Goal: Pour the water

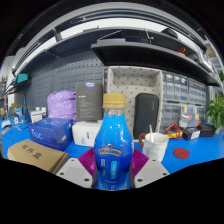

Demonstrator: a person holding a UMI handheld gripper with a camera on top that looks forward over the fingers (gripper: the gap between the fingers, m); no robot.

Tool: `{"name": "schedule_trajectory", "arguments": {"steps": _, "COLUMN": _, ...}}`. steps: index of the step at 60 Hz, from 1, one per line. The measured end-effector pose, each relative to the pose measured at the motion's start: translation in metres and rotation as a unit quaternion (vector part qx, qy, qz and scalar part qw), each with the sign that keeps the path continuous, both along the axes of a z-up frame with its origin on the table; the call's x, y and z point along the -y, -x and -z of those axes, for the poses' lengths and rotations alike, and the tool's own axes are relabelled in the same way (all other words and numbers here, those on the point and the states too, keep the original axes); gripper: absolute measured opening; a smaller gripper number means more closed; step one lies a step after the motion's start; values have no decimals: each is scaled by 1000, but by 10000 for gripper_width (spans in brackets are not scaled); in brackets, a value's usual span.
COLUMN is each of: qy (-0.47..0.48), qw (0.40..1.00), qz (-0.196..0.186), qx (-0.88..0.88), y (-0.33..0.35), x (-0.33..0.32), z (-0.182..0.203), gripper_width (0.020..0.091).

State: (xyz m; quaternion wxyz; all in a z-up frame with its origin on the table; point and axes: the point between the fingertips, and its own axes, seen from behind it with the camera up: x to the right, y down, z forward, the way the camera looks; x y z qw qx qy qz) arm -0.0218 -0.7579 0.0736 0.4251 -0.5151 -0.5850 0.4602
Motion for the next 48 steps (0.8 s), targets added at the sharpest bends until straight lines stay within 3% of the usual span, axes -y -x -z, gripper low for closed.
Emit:
{"name": "schedule_trajectory", "arguments": {"steps": 10, "qy": 73, "qw": 996, "qz": -8, "qx": 44, "y": 7, "x": 5, "z": -1, "gripper_width": 424}}
{"name": "schedule_trajectory", "arguments": {"steps": 22, "qy": 275, "qw": 958, "qz": 15, "qx": 77, "y": 39, "x": 8, "z": -25, "gripper_width": 425}}
{"name": "schedule_trajectory", "arguments": {"steps": 35, "qy": 522, "qw": 844, "qz": 65, "qx": 104, "y": 77, "x": -3, "z": -39, "gripper_width": 423}}
{"name": "schedule_trajectory", "arguments": {"steps": 48, "qy": 671, "qw": 722, "qz": 97, "qx": 139, "y": 97, "x": -7, "z": -43, "gripper_width": 424}}
